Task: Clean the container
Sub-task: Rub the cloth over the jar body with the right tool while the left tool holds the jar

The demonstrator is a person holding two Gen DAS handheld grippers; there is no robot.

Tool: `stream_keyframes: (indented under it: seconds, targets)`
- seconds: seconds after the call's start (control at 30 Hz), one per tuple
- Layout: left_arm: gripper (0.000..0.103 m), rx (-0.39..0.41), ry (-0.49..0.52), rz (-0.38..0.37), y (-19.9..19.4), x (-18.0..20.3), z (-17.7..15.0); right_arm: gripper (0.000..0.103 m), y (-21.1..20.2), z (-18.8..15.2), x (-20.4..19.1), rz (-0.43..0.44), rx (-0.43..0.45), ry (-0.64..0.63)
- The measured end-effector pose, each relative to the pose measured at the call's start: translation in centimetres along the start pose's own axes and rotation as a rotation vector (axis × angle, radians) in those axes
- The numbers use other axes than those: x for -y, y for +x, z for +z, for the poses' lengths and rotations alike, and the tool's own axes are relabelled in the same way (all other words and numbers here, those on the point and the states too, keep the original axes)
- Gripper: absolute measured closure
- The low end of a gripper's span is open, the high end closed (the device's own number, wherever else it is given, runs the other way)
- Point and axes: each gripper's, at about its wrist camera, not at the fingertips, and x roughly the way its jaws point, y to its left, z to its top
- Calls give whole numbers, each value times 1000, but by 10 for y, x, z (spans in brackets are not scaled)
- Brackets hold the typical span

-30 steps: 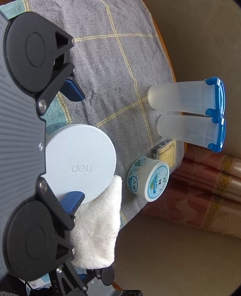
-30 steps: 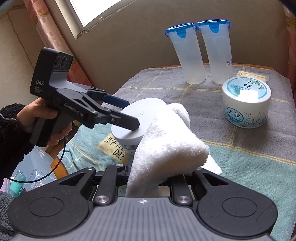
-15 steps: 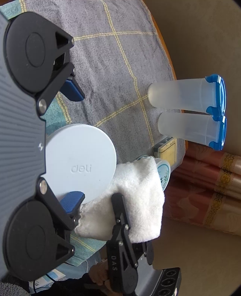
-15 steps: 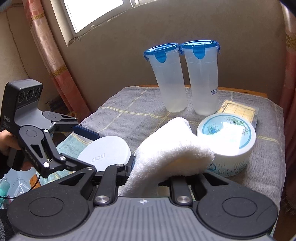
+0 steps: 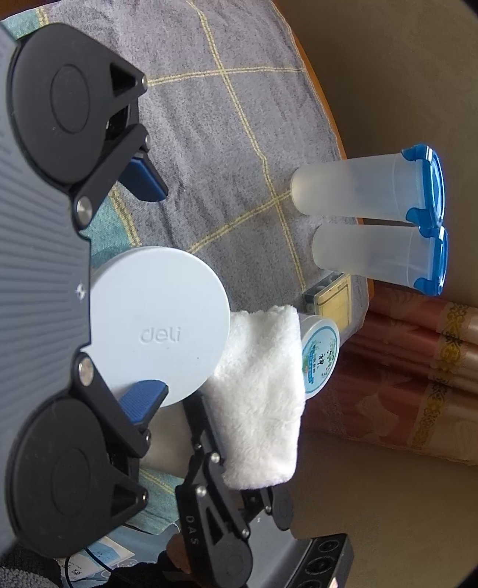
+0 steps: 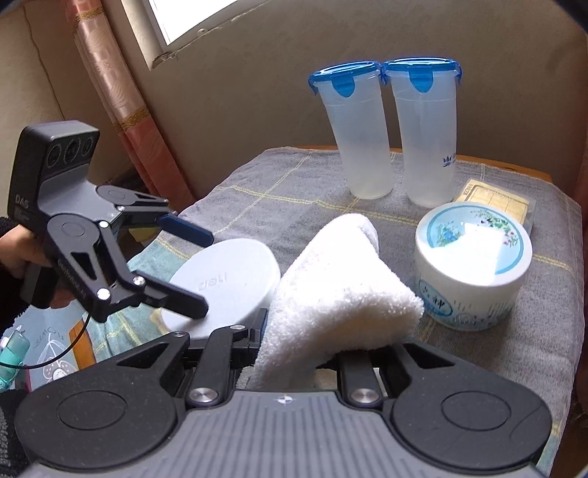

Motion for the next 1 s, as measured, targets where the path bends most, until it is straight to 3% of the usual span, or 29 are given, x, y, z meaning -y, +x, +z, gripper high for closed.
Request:
stream_keyframes:
  seconds: [0.33,0.57,0.9,1.0]
  targets:
    - [0,31,8,48,-5,7,-5,80,-14,-40,-44,6,-38,20]
    - [0,63,8,71,-8,10,-8,80,-25,-50,-67,9,-27,48]
    - [0,181,-11,-11,-10,22,-31,80,-47,-48,-77,-69,2,60]
    - [0,225,9,17,-9,28,-40,80,-53,-48,-77,-92,10,67]
